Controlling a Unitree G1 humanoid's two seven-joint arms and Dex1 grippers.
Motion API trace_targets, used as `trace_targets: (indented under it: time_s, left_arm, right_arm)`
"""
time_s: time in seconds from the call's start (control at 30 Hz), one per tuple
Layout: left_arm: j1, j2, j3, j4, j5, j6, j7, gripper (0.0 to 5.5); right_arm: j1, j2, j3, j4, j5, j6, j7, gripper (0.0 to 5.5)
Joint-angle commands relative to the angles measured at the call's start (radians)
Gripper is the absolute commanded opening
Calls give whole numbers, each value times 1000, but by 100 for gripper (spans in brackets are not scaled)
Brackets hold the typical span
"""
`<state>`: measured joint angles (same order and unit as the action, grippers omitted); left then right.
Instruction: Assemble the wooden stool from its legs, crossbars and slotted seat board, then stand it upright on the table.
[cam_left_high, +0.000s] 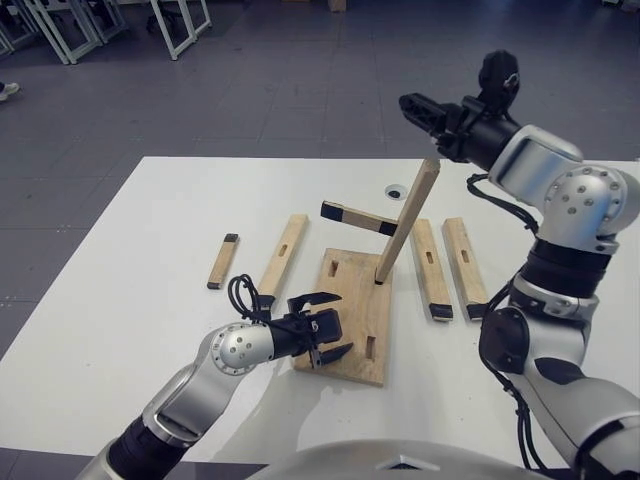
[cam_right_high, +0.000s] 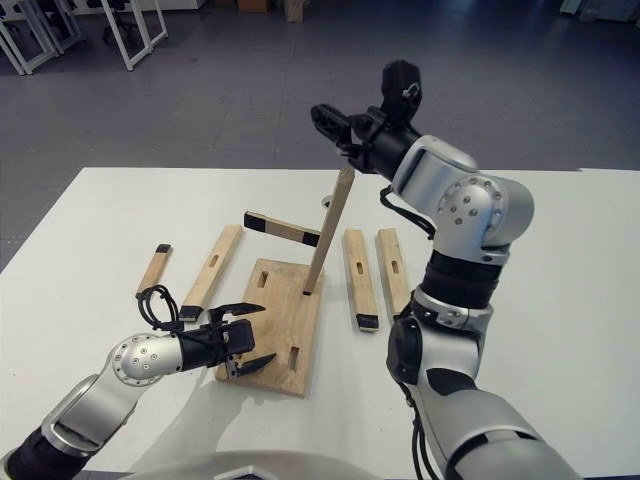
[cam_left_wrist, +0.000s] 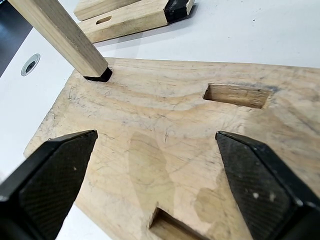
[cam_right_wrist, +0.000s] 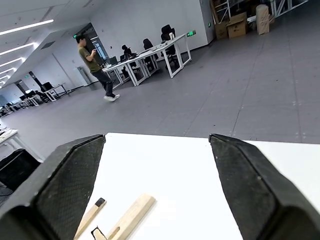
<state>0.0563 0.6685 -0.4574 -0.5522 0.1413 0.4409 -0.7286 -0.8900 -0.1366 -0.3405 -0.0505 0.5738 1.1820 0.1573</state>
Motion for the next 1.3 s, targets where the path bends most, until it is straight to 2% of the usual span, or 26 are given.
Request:
trace_targets:
  time_s: [0.03,0.2,0.27,0.33,0.43,0.47,0.53,0.63,0.73,0.83,0.93,1.0,1.1,1.17,1.3]
  left_arm:
    - [29,19,-33,77,41,67,-3,440]
    - [32,26,-31,76,39,60,-3,440]
    - [40,32,-27,71,37,59,-3,440]
    - [48,38,-21,66,33,56,-2,440]
    - [52,45,-16,67,31,47,-6,440]
    - [49,46,-15,70,30,43,-8,440]
    - [46,47,-14,74,30,41,-8,440]
    - [53,41,-14,73,31,43,-1,440]
    - [42,14,-22,80,34,59,14,440]
    - [28,-14,-32,81,34,85,31,440]
    - [36,-43,-25,62,27,129,63,440]
    - [34,-82,-6,47,15,183,98,440]
    - [36,-155,44,16,-11,259,164,440]
    - [57,-203,109,-48,-50,324,197,440]
    - [30,-258,220,-140,-111,446,236,440]
  right_arm:
    - [-84,4,7,52,7,-29,-9,381]
    - [-331,-19,-92,99,-8,-305,-105,381]
    - [-346,-15,-107,76,24,-296,-132,381]
    - [-214,49,-76,23,61,-182,-167,381]
    - [185,156,49,-14,62,-24,-184,381]
    - [307,180,74,-5,46,-9,-186,381]
    - [417,203,71,-4,37,-15,-199,381]
    - [297,223,-10,-12,96,-62,-234,381]
    - [60,192,-116,27,177,-145,-274,381]
    - [-127,102,-194,58,237,-200,-295,381]
    - [-169,-3,-221,32,239,-212,-298,381]
    - [-85,-59,-184,-31,202,-187,-301,381]
    - [227,-139,-98,-238,142,-82,-304,381]
    - [461,-173,-87,-371,131,-15,-289,381]
    - [758,-207,-53,-502,135,47,-221,381]
